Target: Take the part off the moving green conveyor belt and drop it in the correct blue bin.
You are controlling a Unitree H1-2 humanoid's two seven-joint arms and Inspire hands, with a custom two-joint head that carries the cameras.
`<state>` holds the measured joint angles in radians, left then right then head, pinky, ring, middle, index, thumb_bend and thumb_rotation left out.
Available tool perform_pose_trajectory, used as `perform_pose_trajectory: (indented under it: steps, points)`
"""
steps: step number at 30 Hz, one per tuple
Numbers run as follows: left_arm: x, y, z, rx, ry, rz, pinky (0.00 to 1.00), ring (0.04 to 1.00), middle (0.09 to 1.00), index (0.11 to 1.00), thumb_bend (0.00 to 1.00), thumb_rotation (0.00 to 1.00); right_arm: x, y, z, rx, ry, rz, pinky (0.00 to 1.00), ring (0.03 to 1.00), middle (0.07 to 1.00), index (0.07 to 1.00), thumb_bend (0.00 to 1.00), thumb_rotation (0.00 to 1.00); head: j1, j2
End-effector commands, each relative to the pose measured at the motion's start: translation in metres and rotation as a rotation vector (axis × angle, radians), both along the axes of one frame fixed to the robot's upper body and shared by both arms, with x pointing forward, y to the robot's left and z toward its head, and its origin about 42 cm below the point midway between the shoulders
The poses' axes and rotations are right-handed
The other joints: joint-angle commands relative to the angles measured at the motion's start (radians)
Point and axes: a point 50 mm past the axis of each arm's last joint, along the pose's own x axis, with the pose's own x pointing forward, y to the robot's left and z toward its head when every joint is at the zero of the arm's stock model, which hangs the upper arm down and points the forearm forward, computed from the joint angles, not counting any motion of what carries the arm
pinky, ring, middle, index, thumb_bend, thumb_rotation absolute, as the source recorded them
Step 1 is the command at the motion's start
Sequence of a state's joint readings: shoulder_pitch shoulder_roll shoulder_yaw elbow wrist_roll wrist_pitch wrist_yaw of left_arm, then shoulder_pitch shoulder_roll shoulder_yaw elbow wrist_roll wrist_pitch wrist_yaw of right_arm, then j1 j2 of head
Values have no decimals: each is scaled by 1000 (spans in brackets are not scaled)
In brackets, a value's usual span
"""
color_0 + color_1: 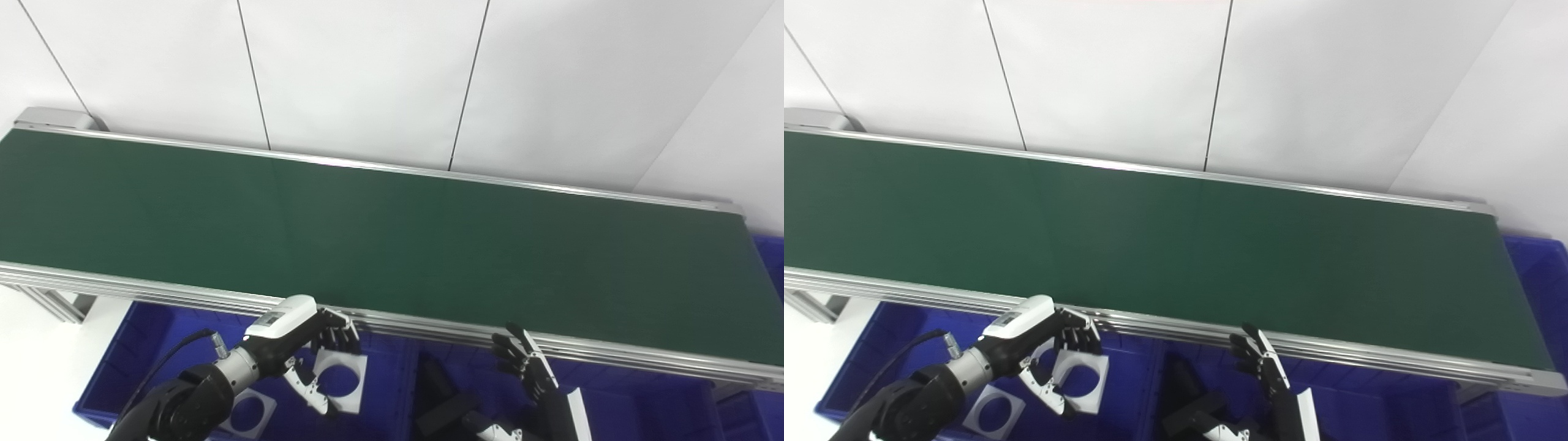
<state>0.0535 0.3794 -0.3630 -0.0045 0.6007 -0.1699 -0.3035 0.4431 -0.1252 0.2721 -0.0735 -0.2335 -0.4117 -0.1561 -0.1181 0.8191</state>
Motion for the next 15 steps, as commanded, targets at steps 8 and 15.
perform_pose_trajectory:
  steps: [8,15]
  points:
    - [4,11,9,277,-23,-3,746,689,617,483,509,34,2,6,15,30,-86,27,722,789,829,906,845,451,12,5]
    - [-7,22,21,347,21,46,872,838,814,760,698,241,5,9,14,35,-82,31,730,797,839,912,850,458,9,-4]
